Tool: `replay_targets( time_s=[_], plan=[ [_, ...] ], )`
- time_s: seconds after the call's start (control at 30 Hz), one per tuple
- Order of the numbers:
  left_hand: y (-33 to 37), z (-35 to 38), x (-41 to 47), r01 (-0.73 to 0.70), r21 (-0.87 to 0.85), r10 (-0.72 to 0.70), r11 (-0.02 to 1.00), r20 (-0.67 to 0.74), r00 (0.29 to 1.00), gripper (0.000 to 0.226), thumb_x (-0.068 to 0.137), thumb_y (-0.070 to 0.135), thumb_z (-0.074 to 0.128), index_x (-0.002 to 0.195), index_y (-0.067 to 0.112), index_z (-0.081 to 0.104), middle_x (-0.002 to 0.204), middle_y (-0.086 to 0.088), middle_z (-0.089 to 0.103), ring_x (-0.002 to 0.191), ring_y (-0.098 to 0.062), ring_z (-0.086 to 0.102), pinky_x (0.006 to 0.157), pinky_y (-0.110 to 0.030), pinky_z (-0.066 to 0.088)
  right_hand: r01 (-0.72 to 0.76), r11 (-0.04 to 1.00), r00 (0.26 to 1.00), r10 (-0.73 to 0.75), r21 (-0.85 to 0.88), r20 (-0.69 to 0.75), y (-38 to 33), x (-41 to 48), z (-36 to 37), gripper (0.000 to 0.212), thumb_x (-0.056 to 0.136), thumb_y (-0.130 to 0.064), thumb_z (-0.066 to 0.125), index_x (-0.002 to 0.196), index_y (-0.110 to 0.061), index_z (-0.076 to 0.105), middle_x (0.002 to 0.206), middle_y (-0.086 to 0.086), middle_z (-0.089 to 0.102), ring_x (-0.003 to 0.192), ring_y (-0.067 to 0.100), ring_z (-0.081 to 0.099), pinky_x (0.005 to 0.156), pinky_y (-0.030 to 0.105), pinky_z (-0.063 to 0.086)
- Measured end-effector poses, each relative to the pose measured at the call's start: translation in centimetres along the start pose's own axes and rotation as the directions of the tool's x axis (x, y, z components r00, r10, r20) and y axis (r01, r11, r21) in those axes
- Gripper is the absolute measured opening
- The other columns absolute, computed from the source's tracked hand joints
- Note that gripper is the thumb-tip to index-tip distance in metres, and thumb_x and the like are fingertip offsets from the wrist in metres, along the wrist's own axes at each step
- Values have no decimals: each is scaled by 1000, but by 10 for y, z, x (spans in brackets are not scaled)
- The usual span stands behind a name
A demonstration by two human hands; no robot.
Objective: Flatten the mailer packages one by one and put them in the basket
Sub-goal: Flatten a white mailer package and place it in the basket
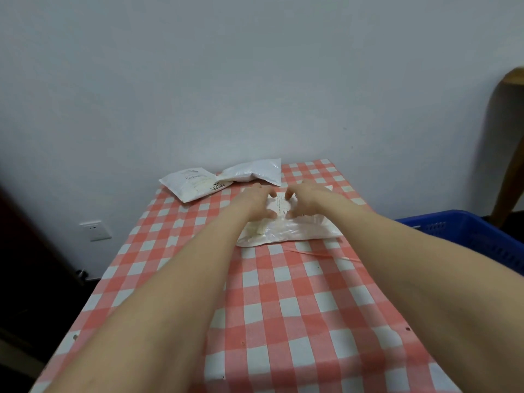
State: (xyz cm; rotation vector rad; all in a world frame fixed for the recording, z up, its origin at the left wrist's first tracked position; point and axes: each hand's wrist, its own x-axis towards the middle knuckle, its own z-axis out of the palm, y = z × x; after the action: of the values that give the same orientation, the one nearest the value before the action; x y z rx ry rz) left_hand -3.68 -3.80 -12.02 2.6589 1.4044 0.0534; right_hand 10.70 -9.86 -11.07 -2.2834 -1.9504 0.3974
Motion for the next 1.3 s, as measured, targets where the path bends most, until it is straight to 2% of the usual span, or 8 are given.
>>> replay_targets(
  time_s=[0.1,0.3,0.5,0.77,0.93,1.13,1.2,1.3],
  plan=[
    [4,9,6,7,8,-8,1000,95,995,58,82,38,71,133,26,45,137,-2,46,118,-22,51,97,-35,43,-1,1000,998,1,1,67,2,1,4,66,79,-36,76,136,-21,46,134,1,48,111,23,54,80,32,48],
    [10,17,11,15,128,-23,992,59,998,51,81,39,72,126,29,48,128,3,52,112,-19,54,87,-33,46,12,997,1000,-10,-71,28,6,10,19,59,78,-32,77,128,-22,47,121,-1,58,88,18,51,74,31,44],
    [11,20,15,-3,166,5,986,-11,1000,39,84,34,70,119,28,53,118,7,60,108,-18,56,74,-29,37,9,995,1000,-6,-99,29,5,22,25,54,79,-34,76,125,-23,50,119,-1,60,102,21,56,80,32,47],
    [13,15,14,-57,230,59,971,1,998,39,87,29,66,125,31,57,118,4,63,111,-20,57,79,-31,43,44,998,998,-43,-41,41,2,19,24,45,88,-22,67,131,-31,55,121,-2,62,108,21,59,89,34,49],
    [7,-9,6,-90,218,92,972,-1,996,40,80,30,73,117,28,59,112,6,63,104,-20,59,79,-32,46,101,992,995,-103,73,13,-4,11,12,35,87,-17,65,119,-32,56,107,-3,61,95,21,57,79,32,45],
    [-7,-7,-10,29,77,-41,997,161,986,37,78,46,71,104,21,60,101,3,64,88,-18,61,75,-32,51,68,992,987,-83,108,136,-4,0,4,42,85,-39,69,118,-17,57,108,-1,55,91,19,57,73,28,48],
    [-12,-9,-11,43,39,-45,998,53,998,34,87,47,62,101,16,64,97,0,64,89,-19,60,72,-31,46,61,983,997,-70,172,45,0,-1,1,39,92,-45,58,115,-13,61,111,2,61,94,21,61,77,30,49],
    [-16,-19,-6,69,50,-62,996,-127,990,23,90,36,61,106,19,62,110,0,62,102,-20,57,80,-31,45,14,989,989,8,144,-151,3,0,-10,30,97,-37,53,116,-15,61,119,5,62,103,22,60,79,30,44]
  ],
)
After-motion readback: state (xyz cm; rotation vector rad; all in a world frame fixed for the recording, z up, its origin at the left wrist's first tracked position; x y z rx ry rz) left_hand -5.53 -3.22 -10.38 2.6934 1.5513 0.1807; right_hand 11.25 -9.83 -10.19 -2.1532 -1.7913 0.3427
